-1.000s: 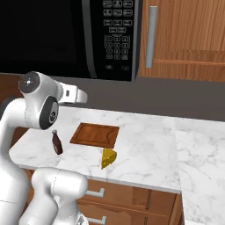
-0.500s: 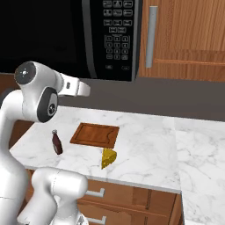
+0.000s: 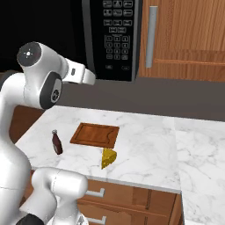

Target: Retrieve the reheated potato from the microwave, then place the potato, cheese, and condiment on the cutting board.

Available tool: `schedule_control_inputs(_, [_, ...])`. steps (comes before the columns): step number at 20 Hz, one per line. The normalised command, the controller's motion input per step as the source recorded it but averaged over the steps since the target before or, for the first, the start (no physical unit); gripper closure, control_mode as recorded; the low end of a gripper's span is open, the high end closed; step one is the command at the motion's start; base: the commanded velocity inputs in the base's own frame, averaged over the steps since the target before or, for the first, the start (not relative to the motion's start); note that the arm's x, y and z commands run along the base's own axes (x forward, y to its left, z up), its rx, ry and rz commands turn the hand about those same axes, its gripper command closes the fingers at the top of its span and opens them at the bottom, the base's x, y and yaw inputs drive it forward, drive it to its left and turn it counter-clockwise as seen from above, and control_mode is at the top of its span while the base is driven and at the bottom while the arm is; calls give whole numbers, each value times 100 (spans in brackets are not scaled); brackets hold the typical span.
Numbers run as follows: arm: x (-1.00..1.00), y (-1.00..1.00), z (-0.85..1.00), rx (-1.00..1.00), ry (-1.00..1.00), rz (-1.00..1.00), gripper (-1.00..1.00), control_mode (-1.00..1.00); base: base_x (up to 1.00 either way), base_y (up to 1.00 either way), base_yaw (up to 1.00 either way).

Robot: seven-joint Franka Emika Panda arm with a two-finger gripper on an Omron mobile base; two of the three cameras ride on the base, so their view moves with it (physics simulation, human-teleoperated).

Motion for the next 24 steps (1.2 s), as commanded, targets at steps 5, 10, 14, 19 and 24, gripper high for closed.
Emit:
schedule_control_inputs(5, [-6, -21, 35, 9, 0, 0, -100, -100, 0, 0, 0])
schedule_control_inputs(10, [0, -26, 25, 9, 0, 0, -100, -100, 0, 0, 0])
schedule_control_inputs(14, [10, -11, 19, 2, -6, 2, -100, -100, 0, 0, 0])
schedule_control_inputs(19, [17, -8, 14, 0, -6, 6, -100, -100, 0, 0, 0])
schedule_control_inputs(24, [32, 0, 9, 0, -2, 8, -100, -100, 0, 0, 0])
